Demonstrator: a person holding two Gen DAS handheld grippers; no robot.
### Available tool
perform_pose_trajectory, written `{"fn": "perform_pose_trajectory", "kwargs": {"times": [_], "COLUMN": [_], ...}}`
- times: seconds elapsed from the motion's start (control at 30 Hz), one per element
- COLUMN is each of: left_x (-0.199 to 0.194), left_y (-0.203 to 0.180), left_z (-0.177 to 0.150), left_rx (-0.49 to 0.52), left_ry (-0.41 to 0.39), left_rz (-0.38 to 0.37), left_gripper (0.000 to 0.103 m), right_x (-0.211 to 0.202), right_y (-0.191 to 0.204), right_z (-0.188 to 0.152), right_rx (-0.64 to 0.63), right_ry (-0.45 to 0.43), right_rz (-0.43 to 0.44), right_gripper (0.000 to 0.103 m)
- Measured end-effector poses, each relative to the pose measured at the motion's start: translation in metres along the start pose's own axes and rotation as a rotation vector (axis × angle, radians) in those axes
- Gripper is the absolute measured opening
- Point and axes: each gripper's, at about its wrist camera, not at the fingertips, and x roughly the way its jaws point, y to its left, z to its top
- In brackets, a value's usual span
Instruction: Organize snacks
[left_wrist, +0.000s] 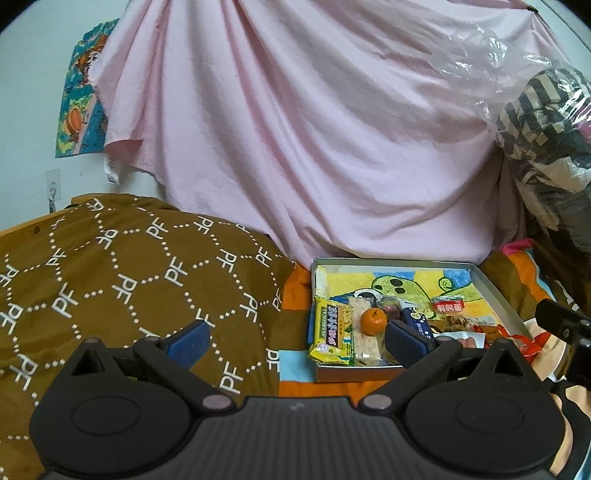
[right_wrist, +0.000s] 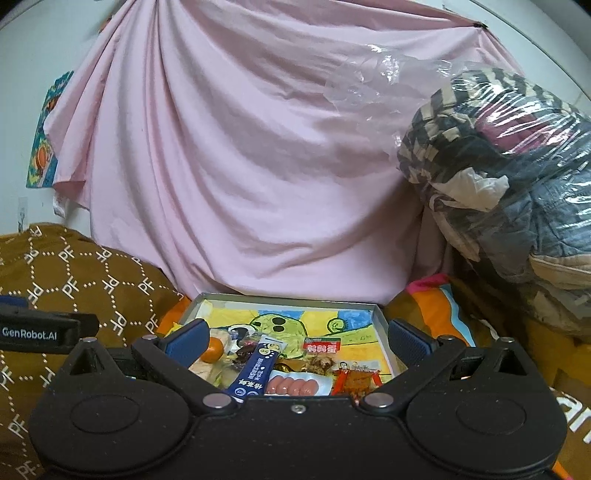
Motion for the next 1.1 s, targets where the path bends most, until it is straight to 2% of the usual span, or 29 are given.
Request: {"fn": "perform_pose_trajectory", "kwargs": {"times": [0.7, 1.1], "left_x": [-0.067, -0.092], "left_y": [0.018, 0.027], "left_z": [-0.016, -0.034], "left_rx": [0.016, 0.038], "left_ry": [-0.024, -0.002], "left_rz": [-0.016, -0.036], "left_gripper": [0.103, 0.103], "right_x": [-0.074, -0.108], "right_y": [0.004, 0.009], "right_z": [-0.008, -0.027], "right_rx": [0.065, 0.079], "right_ry": [0.023, 0.064], "right_rz": [0.025, 0.024], "right_gripper": [0.102, 0.102]}}
